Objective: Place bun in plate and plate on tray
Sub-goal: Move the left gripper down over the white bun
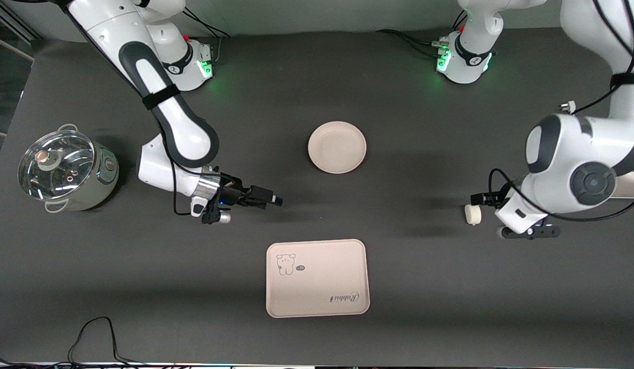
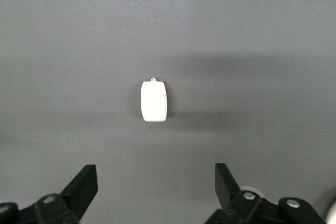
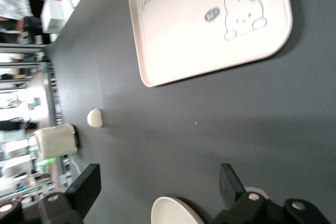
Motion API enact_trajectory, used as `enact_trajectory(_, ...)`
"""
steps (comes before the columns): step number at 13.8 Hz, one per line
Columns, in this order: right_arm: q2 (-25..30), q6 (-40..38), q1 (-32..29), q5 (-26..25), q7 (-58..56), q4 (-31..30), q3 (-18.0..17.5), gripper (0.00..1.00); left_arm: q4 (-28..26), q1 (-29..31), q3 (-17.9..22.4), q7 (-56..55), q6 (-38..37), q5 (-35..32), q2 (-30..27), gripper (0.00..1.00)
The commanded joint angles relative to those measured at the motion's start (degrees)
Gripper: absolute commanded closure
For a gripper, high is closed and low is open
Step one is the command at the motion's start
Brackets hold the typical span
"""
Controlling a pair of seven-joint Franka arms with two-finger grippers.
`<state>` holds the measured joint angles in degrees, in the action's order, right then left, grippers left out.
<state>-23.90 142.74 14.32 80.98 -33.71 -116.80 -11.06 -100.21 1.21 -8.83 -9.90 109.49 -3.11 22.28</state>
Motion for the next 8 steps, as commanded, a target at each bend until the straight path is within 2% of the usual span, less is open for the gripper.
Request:
enact_trajectory(1,1.83,-1.92,-0.17,16.18,-23.53,-8.33,-0.37,0.0,-0.51,0.02,-0.04,0.24,3.43,-1.99,3.54,0.0)
enact_trajectory(2,1.75,-3.15,-0.08,18.75,-26.55,-9.66,-0.37,0.0,-1.04,0.02,-0.04,0.24,4.84,-1.99,4.6,0.0)
enact_trajectory(5,-0.09,-4.39,-0.08,19.22,-26.67,-10.38,-0.46,0.0,-2.79,0.11,0.05,0.24,9.67,-3.73,7.68,0.0)
enact_trajectory(7,-0.8,-11.48,-0.43,19.39,-26.76,-10.38,0.07,0.0,-6.12,0.54,0.48,0.24,14.76,-7.78,9.0,0.0)
enact_trajectory(8,-0.8,-11.86,-0.52,19.39,-26.5,-10.29,0.16,0.0,-7.79,0.89,0.75,0.24,17.05,-7.79,9.09,0.0)
